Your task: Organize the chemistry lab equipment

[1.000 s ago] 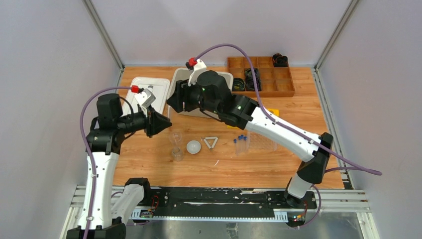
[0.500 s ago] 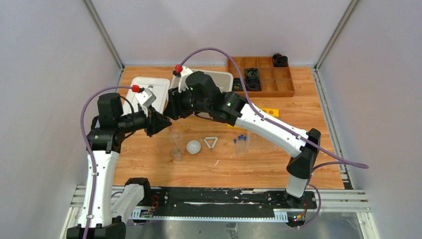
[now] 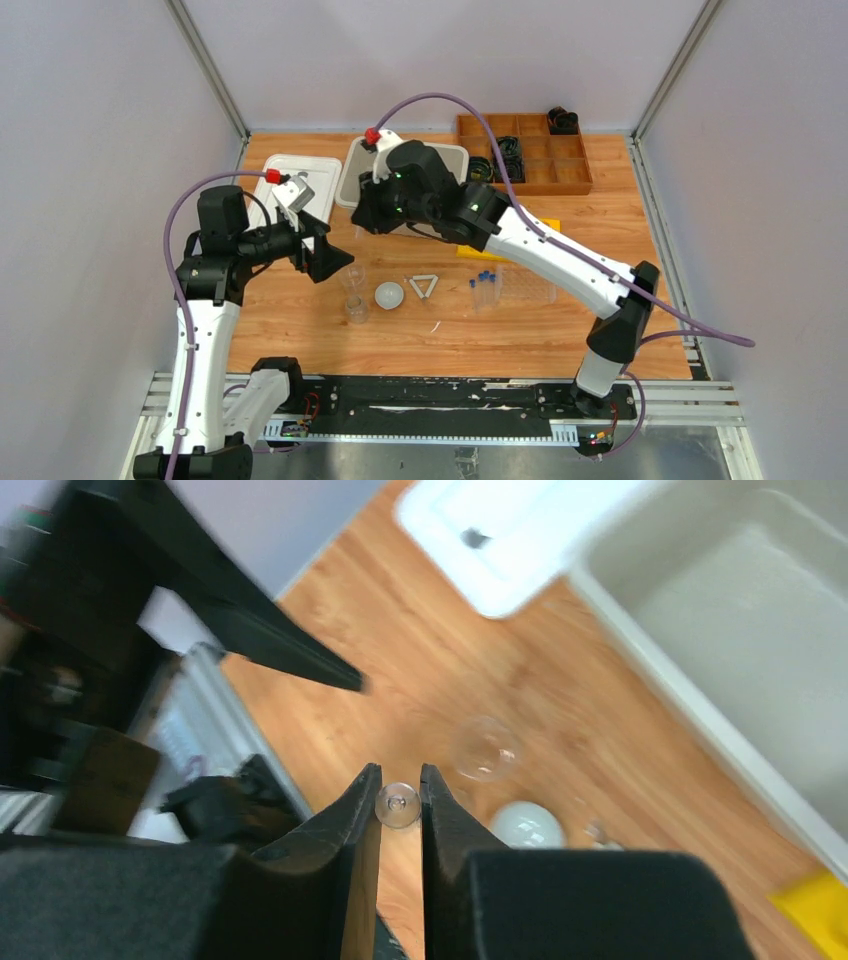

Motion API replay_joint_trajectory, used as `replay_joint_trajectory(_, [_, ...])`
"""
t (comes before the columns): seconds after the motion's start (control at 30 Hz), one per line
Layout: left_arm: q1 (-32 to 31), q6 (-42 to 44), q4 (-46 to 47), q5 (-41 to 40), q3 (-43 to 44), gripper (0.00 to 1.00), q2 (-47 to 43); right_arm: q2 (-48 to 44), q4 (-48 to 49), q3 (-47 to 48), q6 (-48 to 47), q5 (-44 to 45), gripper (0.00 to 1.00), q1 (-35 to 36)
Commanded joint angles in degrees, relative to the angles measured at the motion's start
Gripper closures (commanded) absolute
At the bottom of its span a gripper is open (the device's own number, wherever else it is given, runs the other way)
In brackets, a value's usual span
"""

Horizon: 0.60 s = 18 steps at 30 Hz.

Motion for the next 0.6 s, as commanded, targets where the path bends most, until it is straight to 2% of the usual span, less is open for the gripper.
replay_joint_trajectory(0.0, [-0.16,-1.04,0.56,-2.52,0.6,0.0,-0.08,-10.53,-2.72,-9.48,-4.14,10.79,1.0,-4.05])
replay_joint_trajectory(0.17, [-0.16,-2.34,0.39,-6.32,1.42,0.0,0.48,-25.16,-2.66,-30.48,-6.14,23.53,1.0,-10.63])
replay_joint_trajectory(0.33, [-0.16,-2.61,-0.58,-7.33,1.42,0.0,0.37,-39.05,0.9,-47.65,-5.76,29.49,1.0,-21.22])
replay_joint_trajectory(0.47, [-0.16,-1.92,-2.43,-9.18,2.32,0.0,1.3,-44.35,7.66,-56.95,-7.27,34.81,1.0,-25.24])
replay_joint_trajectory(0.57, [-0.16,0.36,-4.71,-10.48,3.05,0.0,2.57,-45.0,11.87,-61.14,-7.63,37.11,1.0,-27.18])
